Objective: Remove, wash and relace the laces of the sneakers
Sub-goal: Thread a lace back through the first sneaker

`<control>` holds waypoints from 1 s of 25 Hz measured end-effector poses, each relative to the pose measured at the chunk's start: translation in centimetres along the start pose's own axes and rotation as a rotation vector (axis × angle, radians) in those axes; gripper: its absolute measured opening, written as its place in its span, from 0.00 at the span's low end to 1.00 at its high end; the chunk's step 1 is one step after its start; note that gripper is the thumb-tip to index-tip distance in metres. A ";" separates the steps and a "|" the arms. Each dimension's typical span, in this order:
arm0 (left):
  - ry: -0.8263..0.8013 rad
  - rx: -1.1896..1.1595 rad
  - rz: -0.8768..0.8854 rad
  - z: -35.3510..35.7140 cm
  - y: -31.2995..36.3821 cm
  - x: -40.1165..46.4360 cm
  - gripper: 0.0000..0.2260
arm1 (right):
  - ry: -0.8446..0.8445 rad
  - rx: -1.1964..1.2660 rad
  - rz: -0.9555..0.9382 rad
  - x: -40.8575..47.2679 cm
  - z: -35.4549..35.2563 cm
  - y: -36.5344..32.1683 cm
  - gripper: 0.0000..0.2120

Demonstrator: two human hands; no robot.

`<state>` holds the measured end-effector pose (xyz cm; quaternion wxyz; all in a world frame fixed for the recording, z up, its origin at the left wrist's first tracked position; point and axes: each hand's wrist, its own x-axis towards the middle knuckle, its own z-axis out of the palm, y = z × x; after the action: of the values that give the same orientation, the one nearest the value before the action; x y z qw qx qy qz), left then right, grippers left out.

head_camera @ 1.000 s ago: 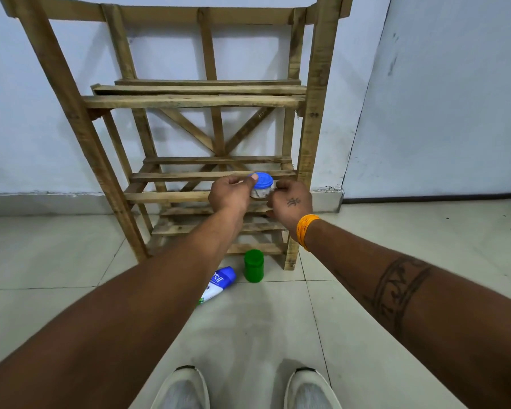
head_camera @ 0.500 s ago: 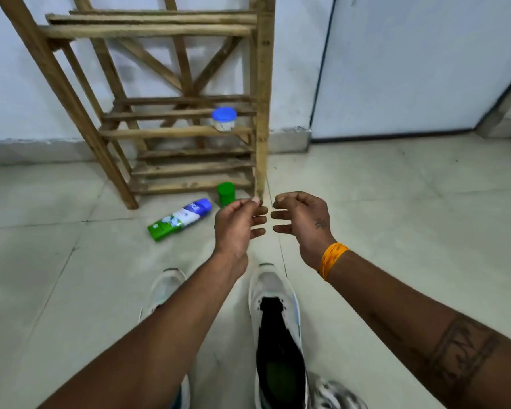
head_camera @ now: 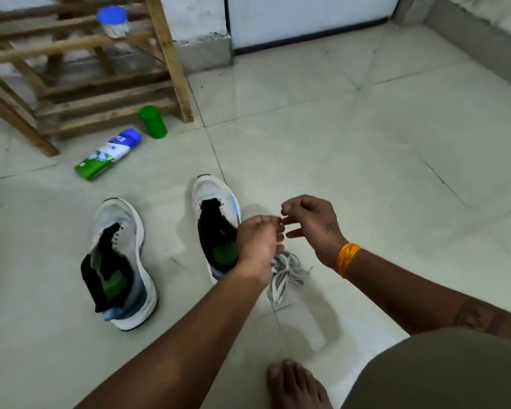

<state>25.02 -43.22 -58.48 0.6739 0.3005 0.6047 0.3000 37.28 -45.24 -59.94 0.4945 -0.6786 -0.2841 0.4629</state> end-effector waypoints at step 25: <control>0.043 0.793 0.130 4.6 -5.5 7.3 0.08 | 0.429 -0.053 0.236 4.6 -6.2 9.1 0.02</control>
<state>30.44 -41.30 -66.99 0.4721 0.5686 0.6673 0.0917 44.17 -47.08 -69.58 0.4681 -0.8024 -0.1034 0.3554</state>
